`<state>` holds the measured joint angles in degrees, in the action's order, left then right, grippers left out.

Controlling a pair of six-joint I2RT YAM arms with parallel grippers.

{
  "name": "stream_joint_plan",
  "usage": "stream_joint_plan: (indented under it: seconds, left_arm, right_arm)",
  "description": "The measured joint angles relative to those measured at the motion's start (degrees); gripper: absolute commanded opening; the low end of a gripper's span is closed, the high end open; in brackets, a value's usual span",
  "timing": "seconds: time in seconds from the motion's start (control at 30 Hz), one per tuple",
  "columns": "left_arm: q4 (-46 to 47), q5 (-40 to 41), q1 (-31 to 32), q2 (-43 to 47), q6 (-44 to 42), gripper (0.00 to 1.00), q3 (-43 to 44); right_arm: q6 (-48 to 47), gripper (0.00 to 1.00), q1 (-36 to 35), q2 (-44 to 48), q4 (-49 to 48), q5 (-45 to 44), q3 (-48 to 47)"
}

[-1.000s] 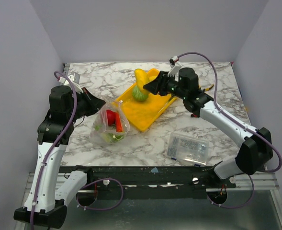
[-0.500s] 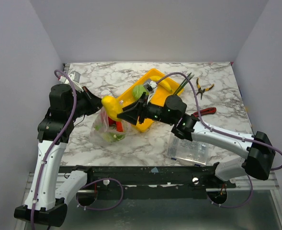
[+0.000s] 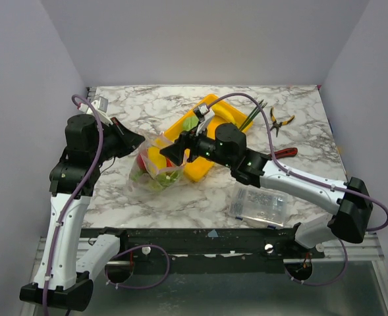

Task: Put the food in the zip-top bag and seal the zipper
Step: Place the fake fruit in the zipper food storage bag, then adjust the zipper food storage bag at the center of the board.

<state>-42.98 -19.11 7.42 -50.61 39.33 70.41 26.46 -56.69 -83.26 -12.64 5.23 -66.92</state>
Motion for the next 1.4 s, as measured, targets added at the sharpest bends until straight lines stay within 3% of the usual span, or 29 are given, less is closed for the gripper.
stream_joint_plan:
  seconds: [0.3,0.37,0.57,0.87,1.03,1.2,1.4]
  left_arm:
    - [-0.24,0.04,-1.03,-0.07,-0.55,0.00,1.14]
    - [-0.37,0.04,-1.09,-0.02,-0.61,0.00,1.20]
    - [-2.51,0.85,-1.70,0.28,-1.79,0.00,1.49]
    - [-11.28,17.09,-2.08,7.19,-6.64,0.00,9.07]
    - [-12.94,21.51,-2.10,11.28,-7.19,0.00,12.66]
    - [-9.70,17.00,-2.21,12.00,-4.52,0.00,1.49]
    - [-7.85,5.75,-2.49,3.96,-0.20,0.00,-10.91]
  right_arm:
    - [-0.39,0.75,0.02,0.57,14.91,-5.33,-2.10]
    - [-0.07,0.62,0.02,0.52,17.09,-4.70,-2.10]
    - [0.94,0.01,0.00,-3.52,20.13,-0.68,-6.71]
    - [2.89,0.00,0.02,-11.74,23.08,5.75,-25.53]
    - [5.57,0.00,0.00,-14.47,21.20,11.28,-32.11]
    - [7.76,0.00,-0.15,-19.45,20.96,11.91,-33.00]
    - [9.38,0.00,-0.13,-28.65,25.44,12.28,-36.50]
